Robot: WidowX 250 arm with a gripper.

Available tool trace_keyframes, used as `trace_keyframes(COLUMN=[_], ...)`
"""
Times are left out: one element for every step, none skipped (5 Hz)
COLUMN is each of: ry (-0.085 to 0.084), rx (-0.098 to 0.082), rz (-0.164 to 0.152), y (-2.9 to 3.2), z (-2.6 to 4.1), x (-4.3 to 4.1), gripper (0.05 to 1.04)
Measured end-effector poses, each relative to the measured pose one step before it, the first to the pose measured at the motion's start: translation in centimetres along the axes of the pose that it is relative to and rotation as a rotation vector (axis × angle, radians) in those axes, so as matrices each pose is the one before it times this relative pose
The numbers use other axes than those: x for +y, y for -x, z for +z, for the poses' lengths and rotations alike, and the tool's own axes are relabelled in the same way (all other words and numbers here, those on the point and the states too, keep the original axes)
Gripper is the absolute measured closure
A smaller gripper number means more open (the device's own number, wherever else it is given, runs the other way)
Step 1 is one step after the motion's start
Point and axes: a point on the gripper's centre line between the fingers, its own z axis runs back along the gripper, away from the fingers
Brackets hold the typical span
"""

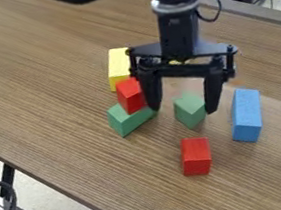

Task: Move the red cube off the green rectangle block and put in the bottom part of the table

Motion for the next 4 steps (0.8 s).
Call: trace_keyframes(ry=[-0.0217, -0.0799, -0.0287, 0.0127], rx=[0.0085, -0.012, 0.0097, 0.0172], rz=[0.062, 0.2184, 0.1303, 0.1051], y=[-0.118, -0.143, 0.062, 0.015], z=[0.855, 1.269, 0.456, 0.414], x=[0.142, 0.455, 0.394, 1.007], gripper=[0.085, 0.085, 0.085, 0.085])
